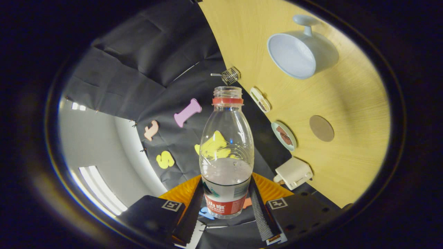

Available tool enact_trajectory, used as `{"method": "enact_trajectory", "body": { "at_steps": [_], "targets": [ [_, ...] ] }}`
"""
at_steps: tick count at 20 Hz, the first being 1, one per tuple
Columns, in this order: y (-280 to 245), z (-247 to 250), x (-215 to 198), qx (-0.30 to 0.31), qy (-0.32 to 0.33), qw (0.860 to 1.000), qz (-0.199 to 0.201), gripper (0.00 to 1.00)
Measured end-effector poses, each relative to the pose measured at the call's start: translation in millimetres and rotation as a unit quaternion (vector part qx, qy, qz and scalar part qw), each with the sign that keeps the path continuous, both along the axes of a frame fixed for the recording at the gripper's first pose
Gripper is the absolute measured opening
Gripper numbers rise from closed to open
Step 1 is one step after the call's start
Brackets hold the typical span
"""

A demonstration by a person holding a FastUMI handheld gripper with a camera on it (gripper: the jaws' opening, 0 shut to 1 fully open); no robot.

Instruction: Take the bottle from table, then pour the juice into the cup, finally place the bottle on the coaster

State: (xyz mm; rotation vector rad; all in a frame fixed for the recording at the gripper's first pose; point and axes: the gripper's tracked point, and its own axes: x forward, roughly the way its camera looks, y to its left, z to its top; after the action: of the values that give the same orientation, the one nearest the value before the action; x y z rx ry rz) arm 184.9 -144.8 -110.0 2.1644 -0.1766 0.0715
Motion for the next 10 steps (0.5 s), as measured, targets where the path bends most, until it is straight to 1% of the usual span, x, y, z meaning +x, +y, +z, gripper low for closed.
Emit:
{"method": "enact_trajectory", "body": {
  "at_steps": [3, 6, 8, 10],
  "targets": [
    [3, -6, -3, -0.018, 0.009, 1.000, 0.003, 0.75],
    [9, -13, -5, -0.056, 0.018, 0.998, 0.008, 0.75],
    [20, -18, -8, -0.105, 0.027, 0.994, 0.020, 0.75],
    [29, -22, -9, -0.177, 0.039, 0.983, 0.029, 0.75]
  ]
}}
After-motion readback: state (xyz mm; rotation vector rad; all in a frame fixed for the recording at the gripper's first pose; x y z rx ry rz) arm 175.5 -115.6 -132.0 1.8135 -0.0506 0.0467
